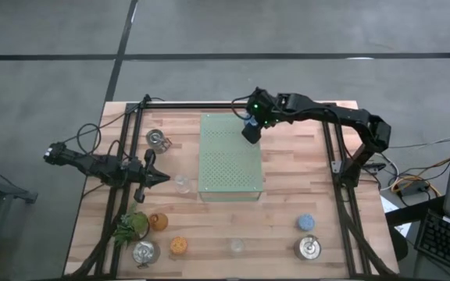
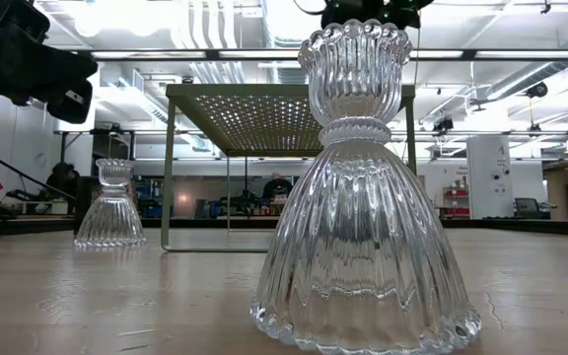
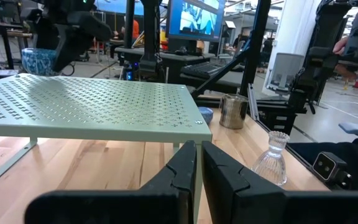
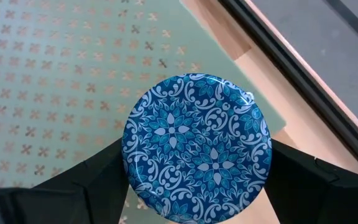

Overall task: Pick & Place candle stick holders
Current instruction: Put the blue patterned scented candle on the shelf, then put the light blue patterned scented candle on the shelf aligned with the other blue patterned scented candle

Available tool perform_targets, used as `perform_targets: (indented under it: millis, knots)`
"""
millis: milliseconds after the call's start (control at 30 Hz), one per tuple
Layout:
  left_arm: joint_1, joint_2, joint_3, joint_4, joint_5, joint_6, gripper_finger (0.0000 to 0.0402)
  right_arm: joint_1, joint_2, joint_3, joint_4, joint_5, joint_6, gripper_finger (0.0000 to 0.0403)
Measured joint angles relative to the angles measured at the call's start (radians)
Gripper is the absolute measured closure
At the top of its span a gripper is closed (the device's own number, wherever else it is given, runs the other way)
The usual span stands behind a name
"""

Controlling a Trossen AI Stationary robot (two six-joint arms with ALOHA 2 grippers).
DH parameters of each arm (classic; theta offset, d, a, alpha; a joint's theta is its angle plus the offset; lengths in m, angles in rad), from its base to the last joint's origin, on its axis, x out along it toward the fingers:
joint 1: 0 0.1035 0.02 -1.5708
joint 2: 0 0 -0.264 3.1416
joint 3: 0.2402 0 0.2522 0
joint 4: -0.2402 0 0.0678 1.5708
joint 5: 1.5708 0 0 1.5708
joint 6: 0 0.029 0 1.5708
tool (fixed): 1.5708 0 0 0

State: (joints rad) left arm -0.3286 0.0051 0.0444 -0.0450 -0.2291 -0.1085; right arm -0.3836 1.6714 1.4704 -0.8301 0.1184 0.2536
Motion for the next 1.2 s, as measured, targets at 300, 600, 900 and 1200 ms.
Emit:
perform_targets:
  millis: [300,600,900,1200]
  knots:
    - [0.0,0.0,0.0,0.0,0.0,0.0,0.0374,0.0,0.0,-0.002,0.01,-0.024,-0.014,0.0094]
    - [0.0,0.0,0.0,0.0,0.0,0.0,0.0374,0.0,0.0,-0.002,0.017,-0.025,-0.019,0.0078]
    - [0.0,0.0,0.0,0.0,0.0,0.0,0.0374,0.0,0.0,-0.007,0.044,-0.041,-0.022,0.0045]
    - [0.0,0.0,0.0,0.0,0.0,0.0,0.0374,0.002,-0.009,-0.007,0.029,-0.04,-0.055,0.0035]
